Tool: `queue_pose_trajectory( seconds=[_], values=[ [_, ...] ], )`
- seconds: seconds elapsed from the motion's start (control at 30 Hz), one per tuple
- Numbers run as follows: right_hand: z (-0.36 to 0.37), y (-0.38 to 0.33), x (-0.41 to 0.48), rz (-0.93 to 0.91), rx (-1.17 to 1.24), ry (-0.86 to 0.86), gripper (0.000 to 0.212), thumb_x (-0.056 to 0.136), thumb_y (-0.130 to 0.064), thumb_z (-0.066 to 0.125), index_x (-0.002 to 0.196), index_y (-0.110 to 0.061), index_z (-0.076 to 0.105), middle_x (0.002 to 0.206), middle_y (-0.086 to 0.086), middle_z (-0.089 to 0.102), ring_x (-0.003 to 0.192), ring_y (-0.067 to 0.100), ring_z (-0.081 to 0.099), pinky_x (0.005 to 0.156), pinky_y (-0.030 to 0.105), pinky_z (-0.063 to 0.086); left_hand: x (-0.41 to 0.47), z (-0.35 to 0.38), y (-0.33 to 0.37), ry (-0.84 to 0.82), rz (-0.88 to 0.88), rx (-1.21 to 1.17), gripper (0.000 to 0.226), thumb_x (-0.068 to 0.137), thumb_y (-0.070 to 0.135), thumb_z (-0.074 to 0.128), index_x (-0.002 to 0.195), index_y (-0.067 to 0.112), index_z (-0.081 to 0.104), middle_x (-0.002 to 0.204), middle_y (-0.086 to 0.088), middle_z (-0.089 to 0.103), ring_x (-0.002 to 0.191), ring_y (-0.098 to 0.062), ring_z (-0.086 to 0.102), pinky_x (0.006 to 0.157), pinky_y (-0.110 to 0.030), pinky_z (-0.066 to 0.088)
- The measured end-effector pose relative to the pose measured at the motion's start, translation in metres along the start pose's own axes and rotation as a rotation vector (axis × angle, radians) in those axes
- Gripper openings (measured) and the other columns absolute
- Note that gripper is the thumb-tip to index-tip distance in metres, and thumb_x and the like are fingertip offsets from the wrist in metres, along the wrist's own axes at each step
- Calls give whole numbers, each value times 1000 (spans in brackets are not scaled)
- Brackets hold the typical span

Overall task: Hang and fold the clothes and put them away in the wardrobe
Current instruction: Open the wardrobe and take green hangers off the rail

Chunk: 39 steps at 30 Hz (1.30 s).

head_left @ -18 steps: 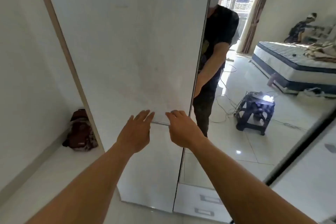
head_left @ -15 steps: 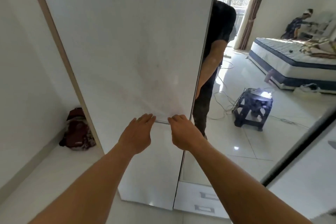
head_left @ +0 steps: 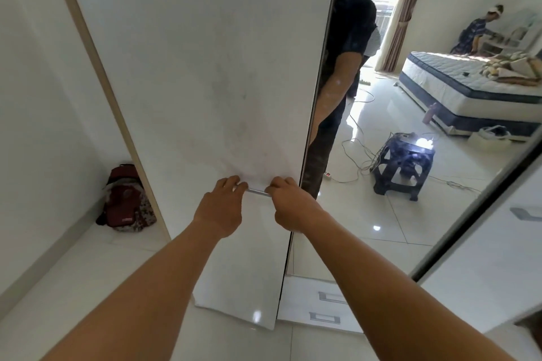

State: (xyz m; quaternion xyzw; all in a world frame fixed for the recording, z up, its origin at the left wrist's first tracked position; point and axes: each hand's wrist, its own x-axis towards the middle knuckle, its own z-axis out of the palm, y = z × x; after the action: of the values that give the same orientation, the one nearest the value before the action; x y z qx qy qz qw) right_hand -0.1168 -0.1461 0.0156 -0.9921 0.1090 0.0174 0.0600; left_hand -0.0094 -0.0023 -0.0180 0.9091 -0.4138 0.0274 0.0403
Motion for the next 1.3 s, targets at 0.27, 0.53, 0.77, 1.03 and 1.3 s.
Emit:
queue_pose_trajectory(
  seconds=[0.27, 0.53, 0.77, 1.03, 1.3],
  values=[
    [-55, -10, -58, -158, 52, 79, 53, 97, -9, 56, 149, -14, 46, 146, 3, 47, 127, 25, 56, 109, 38, 47, -34, -3, 2, 27, -81, -24, 38, 105, 30, 35, 139, 18, 46, 152, 1, 34, 139, -20, 37, 98, -41, 50],
    [-138, -51, -94, -368, 306, 925, 32, 94, -17, 61, 124, -10, 56, 119, 4, 56, 96, 11, 57, 85, 25, 53, -89, -24, -6, -124, -143, -48, 40, 106, 42, 25, 134, 25, 47, 152, -2, 30, 141, -24, 33, 102, -49, 45],
    [-173, -97, -111, -343, 649, 741, 44, 103, -11, 50, 146, -15, 40, 93, -10, 69, 83, 11, 68, 80, 22, 57, -136, -57, -24, -106, -211, -346, 34, 104, 40, 40, 133, 22, 43, 119, -7, 61, 99, -25, 62, 90, -40, 51],
    [-196, -170, -129, -426, 498, 587, 26, 104, -17, 49, 118, -15, 72, 104, -5, 77, 89, 6, 72, 89, 37, 59, -194, -161, -44, 524, -284, -840, 22, 101, 38, 44, 113, 35, 63, 103, 4, 73, 89, -15, 71, 87, -43, 58],
    [-219, -261, -116, -473, 468, 511, 40, 99, -36, 61, 137, -25, 63, 117, -4, 75, 110, 7, 67, 89, 17, 44, -266, -256, -69, 785, -318, -982, 62, 94, 70, 32, 100, 22, 70, 97, -2, 73, 94, -20, 70, 89, -49, 57]
  ],
)
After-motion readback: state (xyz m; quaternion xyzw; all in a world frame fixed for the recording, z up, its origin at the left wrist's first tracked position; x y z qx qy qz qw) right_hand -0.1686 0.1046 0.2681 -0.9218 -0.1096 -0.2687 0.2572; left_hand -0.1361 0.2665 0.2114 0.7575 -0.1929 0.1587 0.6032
